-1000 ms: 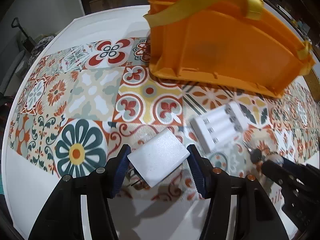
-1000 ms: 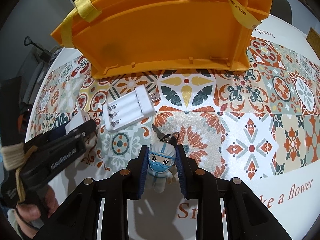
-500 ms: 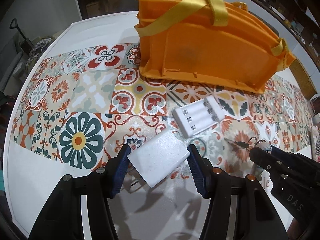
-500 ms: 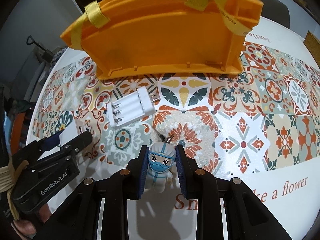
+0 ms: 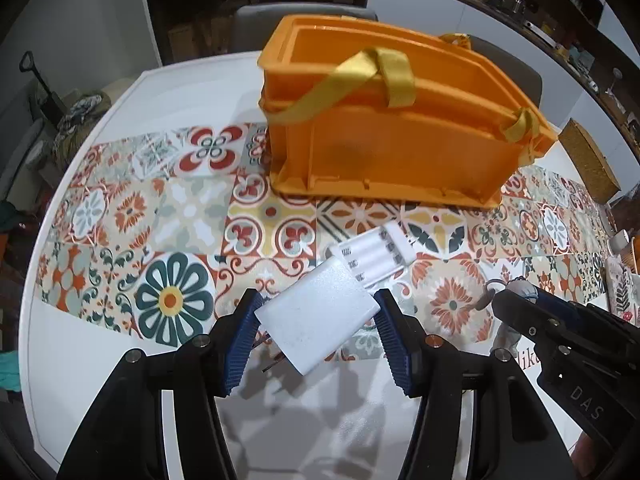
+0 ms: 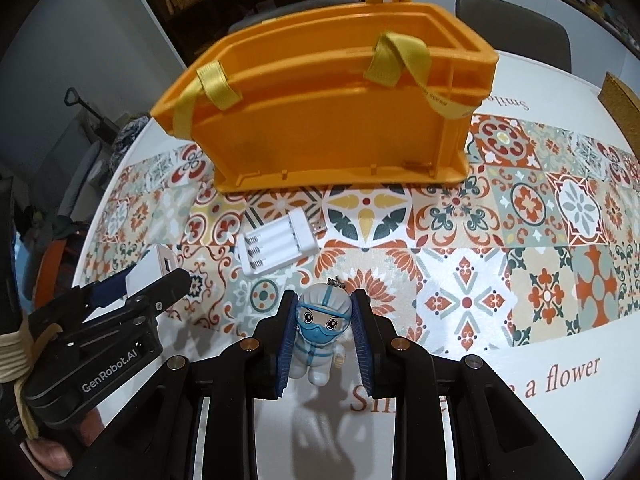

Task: Organize rigid objects
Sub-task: 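Lift and carry the keychain figure and white plug over the orange crate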

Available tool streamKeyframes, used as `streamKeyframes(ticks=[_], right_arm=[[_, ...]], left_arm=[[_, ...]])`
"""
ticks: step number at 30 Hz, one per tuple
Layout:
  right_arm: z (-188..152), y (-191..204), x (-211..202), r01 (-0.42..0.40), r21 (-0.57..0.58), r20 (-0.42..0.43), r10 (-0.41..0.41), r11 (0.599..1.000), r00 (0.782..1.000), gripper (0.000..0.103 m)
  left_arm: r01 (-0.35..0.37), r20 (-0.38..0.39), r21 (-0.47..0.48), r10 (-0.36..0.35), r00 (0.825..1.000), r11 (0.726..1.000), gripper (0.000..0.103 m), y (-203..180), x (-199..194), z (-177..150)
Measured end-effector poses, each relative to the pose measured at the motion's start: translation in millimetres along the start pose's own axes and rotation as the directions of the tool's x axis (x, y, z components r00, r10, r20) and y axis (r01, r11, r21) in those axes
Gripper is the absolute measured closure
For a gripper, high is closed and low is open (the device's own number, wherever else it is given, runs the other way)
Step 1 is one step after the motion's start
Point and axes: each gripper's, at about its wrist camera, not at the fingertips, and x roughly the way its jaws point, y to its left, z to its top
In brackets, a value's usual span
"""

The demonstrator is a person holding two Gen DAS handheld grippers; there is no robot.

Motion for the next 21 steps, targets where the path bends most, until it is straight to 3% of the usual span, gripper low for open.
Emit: streamKeyframes(ticks=[21], right_arm=[[39.5,12.5,-50.9,-0.005,-0.043,0.168,0.012,0.999,0.986,0.075]], left_arm=[[0.026,0.156,0.072,-0.037,0.987,0.997,0.045,-14.3,-43.6,52.2]])
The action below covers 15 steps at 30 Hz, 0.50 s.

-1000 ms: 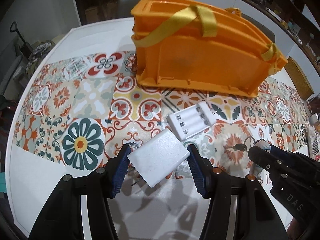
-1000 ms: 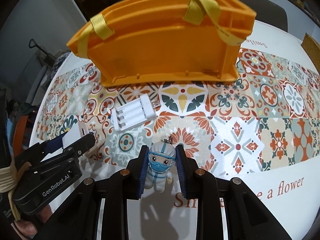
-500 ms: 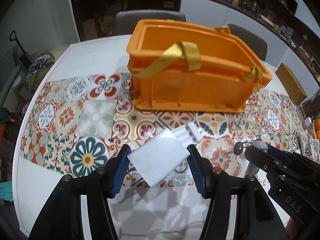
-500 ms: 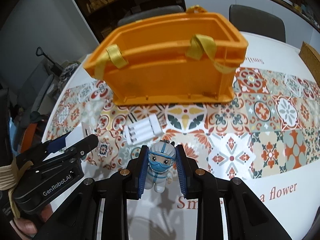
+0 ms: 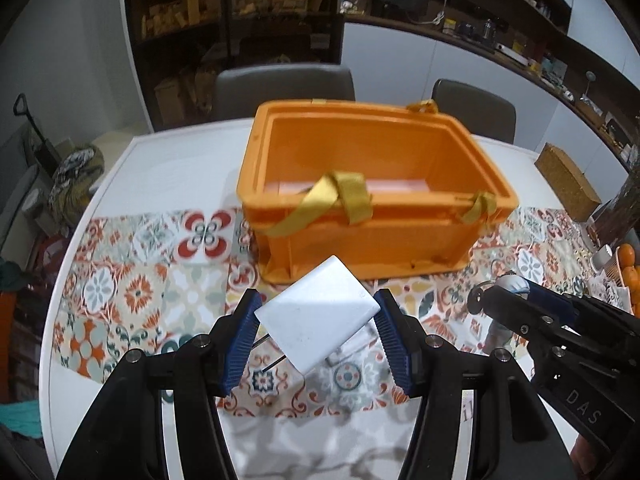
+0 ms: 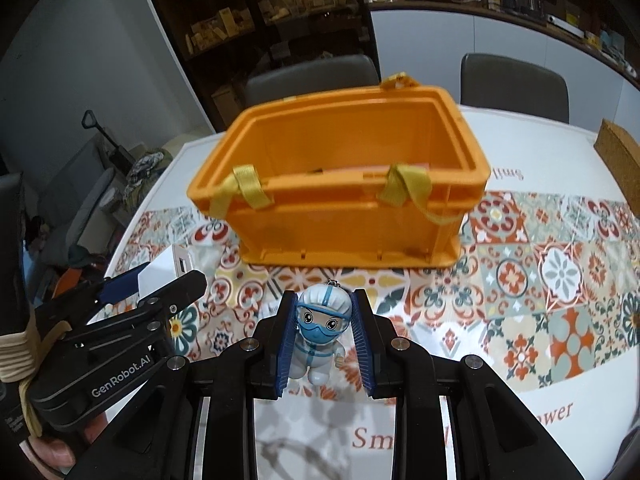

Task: Organize rigid objects
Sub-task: 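Lift and carry the keychain figure and white plug over the orange crate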

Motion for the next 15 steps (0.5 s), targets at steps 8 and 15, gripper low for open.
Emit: streamKeyframes(ticks=[8,15], right_arm=[[27.3,3.7,-12.0,0.000,-0.011,0.069,0.001,1.000,0.998,0.075],[48.2,3.7,-16.7,0.005,-0.015,0.108,-0.003,1.000,0.994,0.075]], left_arm=[[0.012,0.054,0.018,-0.013,0.998,1.000,0.046,-1.4,-9.5,28.6],[0.018,0.076,0.035,-0.020,0.997,0.999,0.046,-3.2,-12.2,51.0]])
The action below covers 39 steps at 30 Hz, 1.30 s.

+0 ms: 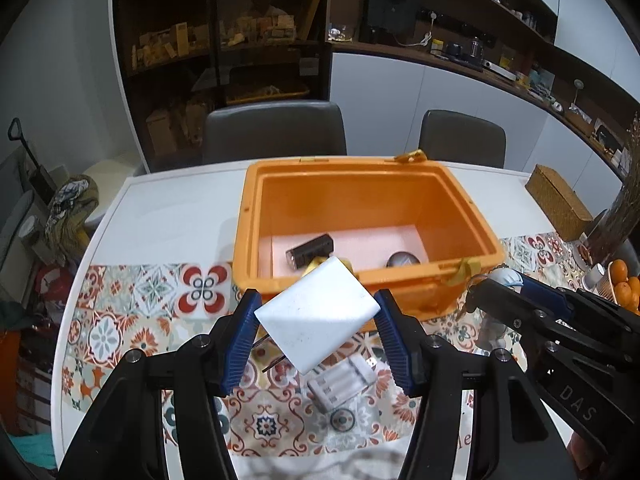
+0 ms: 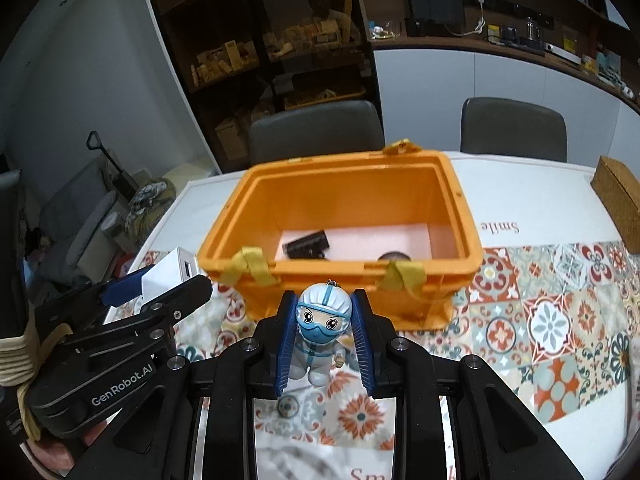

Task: Organize rigid objects
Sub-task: 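Lift and carry the keychain figure and white plug over the orange crate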

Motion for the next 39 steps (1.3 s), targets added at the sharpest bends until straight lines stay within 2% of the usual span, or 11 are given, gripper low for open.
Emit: streamKeyframes(ticks=[14,21,39], right_arm=[[51.3,2.4,-0.9,0.019,-0.032,0.066,-0.016,0.999,0.998,0.075],[74.7,6.9,9.3,0.030,-0.057,0.066,-0.026,0.998,0.997,0.075],[93.3,-0.4,73.3,0.051,-0.040,-0.096,-0.055,0.998,0.994,0.075]], left_arm=[[0.002,0.038,0.009,-0.002,0.999,1.000,0.046,5.4,0.2,43.4],[0.001,0.025,0.009,-0.001,1.000,1.000,0.046,9.9,7.9,59.2],[-0.016,-0.087,0.037,0.020,0.996,0.999,0.045,14.6,69.9,83.1]])
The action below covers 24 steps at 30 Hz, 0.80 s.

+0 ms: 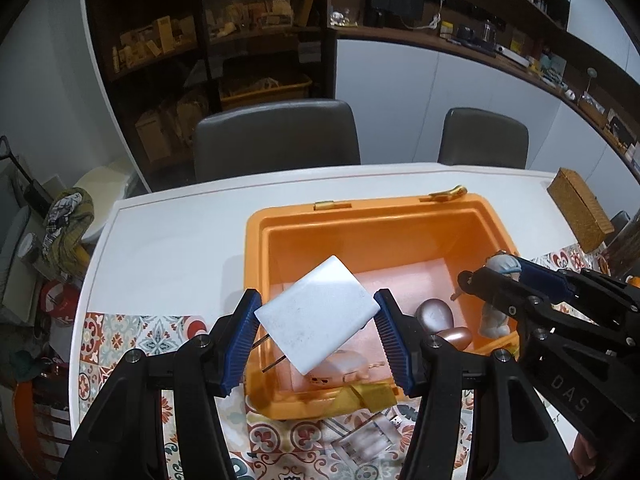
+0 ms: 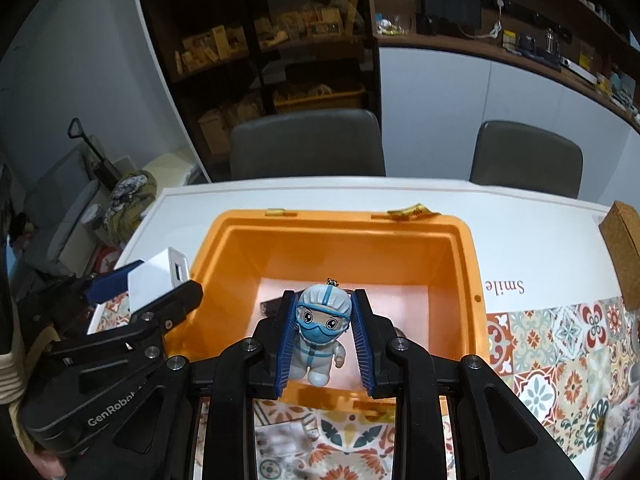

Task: Organize rigid objects
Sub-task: 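Lift and carry the keychain figure and white plug over the orange crate, then open the right tool to drop the keychain while the left tool releases the plug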

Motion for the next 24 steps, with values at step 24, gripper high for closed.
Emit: streamKeyframes(ticks=[24], right_arm=[[-9.1,-9.4,40.2,0.034,-0.001,-0.101,-0.034,0.999,0.994,0.075]], left_arm=[[0.029,-0.209,0.022,-0.023,0.978,0.999,0.045,-10.6,66.4,-14.1]])
